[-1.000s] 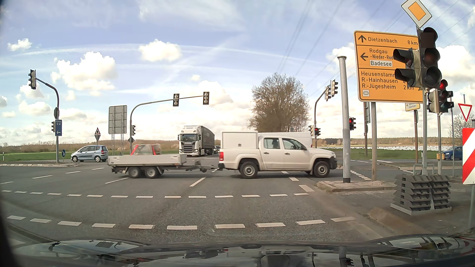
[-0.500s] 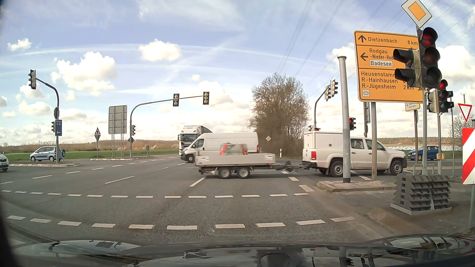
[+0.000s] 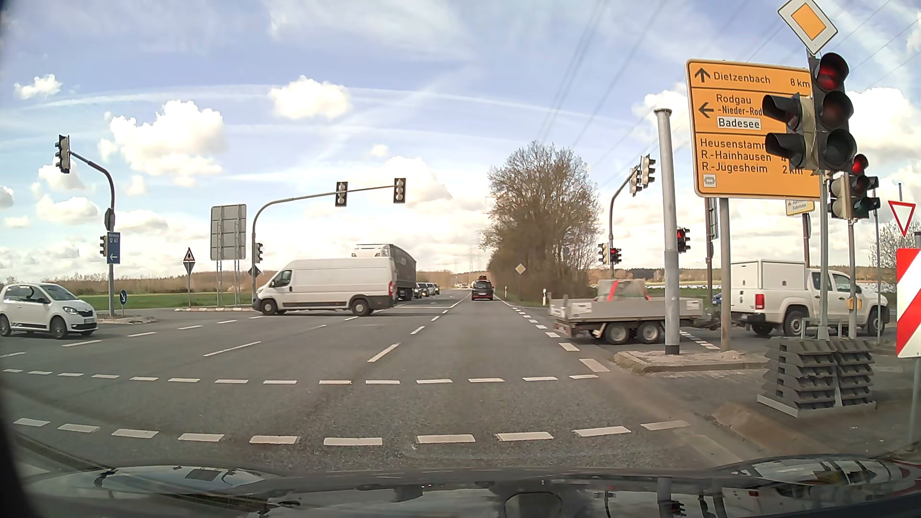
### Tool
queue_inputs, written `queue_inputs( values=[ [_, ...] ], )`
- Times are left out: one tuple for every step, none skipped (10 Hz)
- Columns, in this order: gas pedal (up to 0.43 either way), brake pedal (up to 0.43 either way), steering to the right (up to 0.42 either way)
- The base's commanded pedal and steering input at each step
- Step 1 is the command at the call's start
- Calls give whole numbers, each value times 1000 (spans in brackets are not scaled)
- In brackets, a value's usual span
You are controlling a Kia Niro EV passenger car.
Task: Follow the waypoints while adhering to traffic rules and regulations
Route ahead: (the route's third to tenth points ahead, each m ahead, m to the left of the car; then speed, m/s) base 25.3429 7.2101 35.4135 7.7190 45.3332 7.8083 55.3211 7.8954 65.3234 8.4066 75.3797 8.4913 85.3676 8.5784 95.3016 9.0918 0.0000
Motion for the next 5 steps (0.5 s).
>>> queue_inputs(
  values=[
    [0,317,-4],
    [0,317,-4],
    [0,317,-4],
    [0,317,-4],
    [0,317,-4]
  ],
)
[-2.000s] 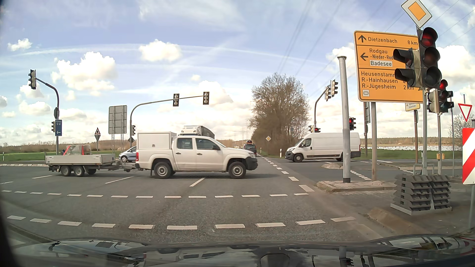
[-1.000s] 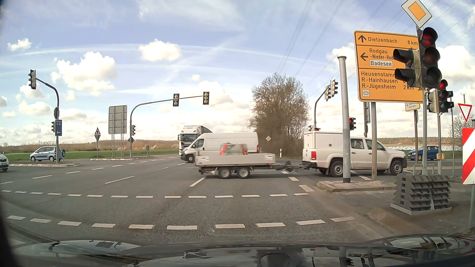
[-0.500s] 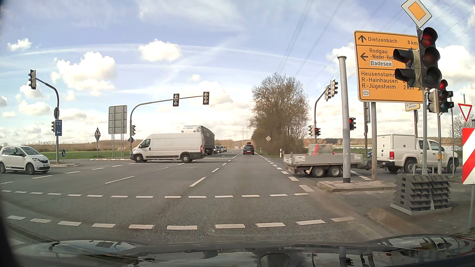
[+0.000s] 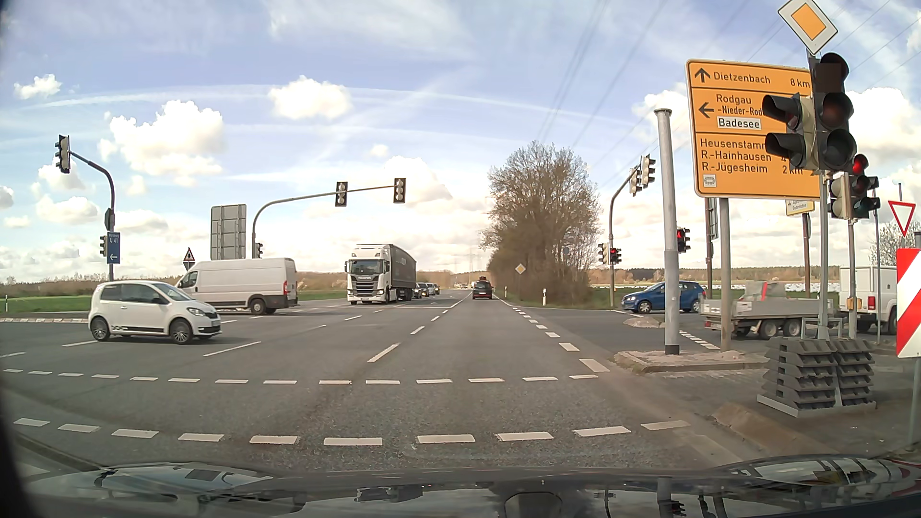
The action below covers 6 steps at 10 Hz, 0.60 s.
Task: Follow the waypoints while adhering to traffic rules and regulations
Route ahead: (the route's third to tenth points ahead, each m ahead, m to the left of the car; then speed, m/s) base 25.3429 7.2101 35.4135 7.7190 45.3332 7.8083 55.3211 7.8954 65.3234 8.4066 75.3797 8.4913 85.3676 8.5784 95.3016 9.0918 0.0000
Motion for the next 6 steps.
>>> queue_inputs(
  values=[
    [0,317,-4],
    [0,317,-4],
    [0,317,-4],
    [0,317,-4],
    [0,317,-4],
    [0,317,-4]
  ],
)
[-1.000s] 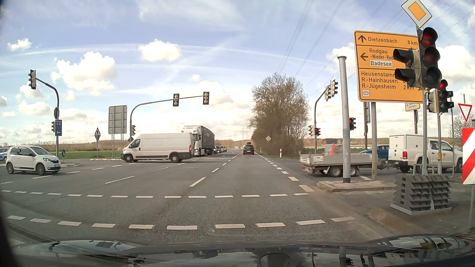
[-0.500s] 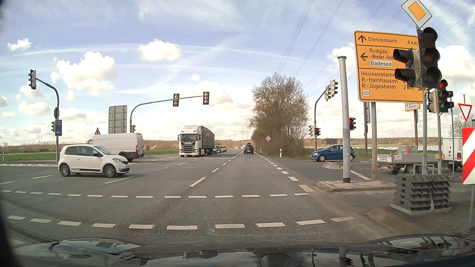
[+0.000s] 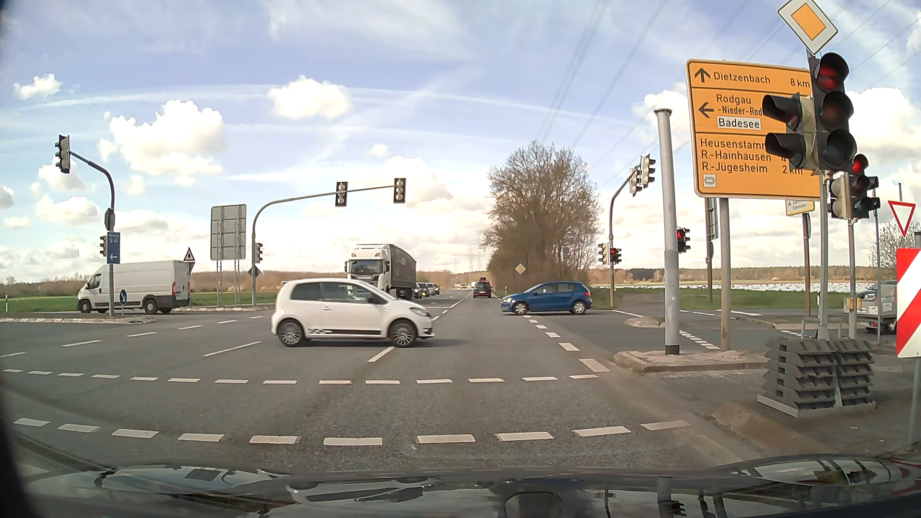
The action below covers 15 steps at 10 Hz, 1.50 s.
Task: Follow the waypoints while adhering to traffic rules and regulations
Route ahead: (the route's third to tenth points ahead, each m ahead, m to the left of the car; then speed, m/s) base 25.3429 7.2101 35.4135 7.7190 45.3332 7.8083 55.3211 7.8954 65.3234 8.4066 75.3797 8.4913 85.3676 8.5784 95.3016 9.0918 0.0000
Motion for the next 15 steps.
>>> queue_inputs(
  values=[
    [0,317,-4],
    [0,317,-4],
    [0,317,-4],
    [0,317,-4],
    [0,317,-4],
    [0,317,-4],
    [0,317,-4],
    [0,317,-4],
    [0,317,-4],
    [0,317,-4],
    [0,317,-4],
    [0,317,-4],
    [0,317,-4],
    [0,311,-4],
    [0,311,-4]
  ],
)
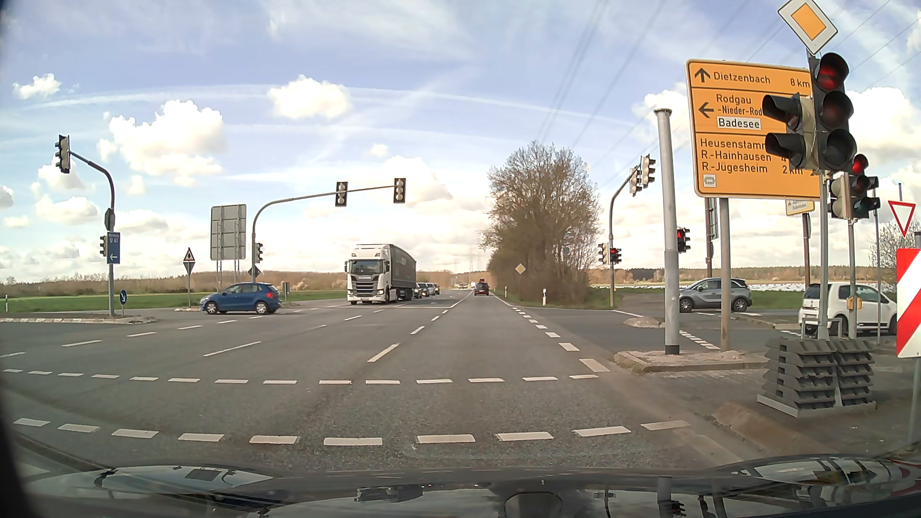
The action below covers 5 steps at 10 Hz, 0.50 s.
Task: Follow the waypoints while adhering to traffic rules and regulations
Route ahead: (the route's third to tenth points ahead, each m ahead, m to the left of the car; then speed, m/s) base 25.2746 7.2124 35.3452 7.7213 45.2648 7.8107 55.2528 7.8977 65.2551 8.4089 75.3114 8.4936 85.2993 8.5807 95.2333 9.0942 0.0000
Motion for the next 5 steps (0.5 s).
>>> queue_inputs(
  values=[
    [0,311,-4],
    [0,311,-4],
    [0,311,-4],
    [0,311,-4],
    [0,311,-4]
  ],
)
